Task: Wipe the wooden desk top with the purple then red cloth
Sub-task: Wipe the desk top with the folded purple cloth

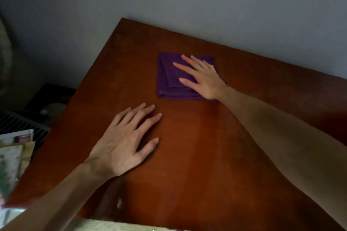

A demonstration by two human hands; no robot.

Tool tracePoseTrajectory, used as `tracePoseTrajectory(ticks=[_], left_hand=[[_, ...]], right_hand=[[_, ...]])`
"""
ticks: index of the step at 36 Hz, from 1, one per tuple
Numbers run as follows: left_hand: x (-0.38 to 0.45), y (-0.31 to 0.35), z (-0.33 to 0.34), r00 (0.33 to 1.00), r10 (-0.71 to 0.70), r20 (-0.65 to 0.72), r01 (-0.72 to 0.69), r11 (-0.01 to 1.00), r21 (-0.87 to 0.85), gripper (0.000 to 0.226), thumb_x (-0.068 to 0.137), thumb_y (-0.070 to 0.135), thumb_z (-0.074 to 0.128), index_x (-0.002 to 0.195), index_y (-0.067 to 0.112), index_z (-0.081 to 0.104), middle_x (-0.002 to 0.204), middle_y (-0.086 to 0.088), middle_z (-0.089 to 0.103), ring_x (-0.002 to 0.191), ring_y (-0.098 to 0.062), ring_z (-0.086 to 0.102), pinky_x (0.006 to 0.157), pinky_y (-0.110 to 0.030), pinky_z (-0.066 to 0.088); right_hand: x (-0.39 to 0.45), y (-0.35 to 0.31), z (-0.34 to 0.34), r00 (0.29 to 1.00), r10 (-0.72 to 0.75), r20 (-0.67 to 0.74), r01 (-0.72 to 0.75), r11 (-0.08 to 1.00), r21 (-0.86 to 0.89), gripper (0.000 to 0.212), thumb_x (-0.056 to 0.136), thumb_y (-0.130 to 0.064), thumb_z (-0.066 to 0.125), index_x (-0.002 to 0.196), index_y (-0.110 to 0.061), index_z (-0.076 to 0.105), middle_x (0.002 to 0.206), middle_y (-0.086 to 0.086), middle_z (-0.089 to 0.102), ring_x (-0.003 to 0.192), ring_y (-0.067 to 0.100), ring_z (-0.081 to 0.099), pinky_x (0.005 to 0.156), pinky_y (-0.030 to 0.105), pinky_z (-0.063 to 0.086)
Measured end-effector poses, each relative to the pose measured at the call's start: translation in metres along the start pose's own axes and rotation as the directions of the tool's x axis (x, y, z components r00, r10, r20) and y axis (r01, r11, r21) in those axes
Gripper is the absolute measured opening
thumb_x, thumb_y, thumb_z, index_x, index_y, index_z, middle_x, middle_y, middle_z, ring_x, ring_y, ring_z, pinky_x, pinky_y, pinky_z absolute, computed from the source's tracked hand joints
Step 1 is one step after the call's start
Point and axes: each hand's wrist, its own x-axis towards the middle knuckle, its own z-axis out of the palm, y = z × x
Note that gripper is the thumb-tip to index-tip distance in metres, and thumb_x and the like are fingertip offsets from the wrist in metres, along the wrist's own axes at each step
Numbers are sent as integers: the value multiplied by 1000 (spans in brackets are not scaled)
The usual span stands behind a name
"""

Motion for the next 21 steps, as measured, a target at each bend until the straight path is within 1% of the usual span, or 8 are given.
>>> tracePoseTrajectory(ticks=[3,6,8,10,13,17,21], left_hand=[[3,1,0,999,10,43,-11,999,32,62,103,64,25,159,37,27,167,9,24,156,-9,10,124,-35,5],[7,0,1,998,19,60,-20,999,26,63,103,65,26,160,38,23,168,10,21,156,-7,7,124,-37,8],[6,-1,1,998,19,56,-21,999,29,63,104,65,27,160,38,22,168,10,19,156,-7,6,124,-38,9],[6,-3,0,998,7,55,-8,999,31,62,104,64,27,160,38,22,169,10,19,156,-8,7,123,-38,10],[8,-4,0,999,3,38,-4,999,39,62,104,64,27,160,38,22,169,11,17,156,-7,6,124,-37,9],[7,-2,2,999,-5,48,3,999,45,62,104,65,25,160,39,22,169,11,16,156,-6,5,124,-35,5],[8,-1,2,1000,7,28,-8,999,33,63,103,67,21,159,40,22,169,12,16,156,-3,1,124,-28,-4]], right_hand=[[37,27,-1,992,117,-54,-115,993,34,67,93,-78,21,156,-55,24,172,-10,19,159,20,16,126,51,16],[71,48,0,966,241,-97,-236,970,59,61,98,-74,31,156,-55,26,172,-8,19,158,22,17,127,50,13],[91,51,-1,940,330,-91,-322,942,95,62,99,-74,31,157,-54,24,172,-5,18,158,24,15,127,49,10],[106,50,-2,912,406,-62,-396,909,133,66,98,-77,26,159,-52,21,173,-3,15,159,25,11,127,50,6],[112,49,-2,900,432,-53,-423,897,131,69,98,-77,20,161,-49,17,173,-1,12,159,25,7,127,50,4],[100,41,-1,902,431,-19,-426,897,117,65,102,-71,19,162,-46,13,174,0,6,160,26,3,127,51,2],[74,26,2,899,438,-16,-435,896,94,64,103,-68,18,163,-45,11,174,0,4,160,27,1,127,51,1]])
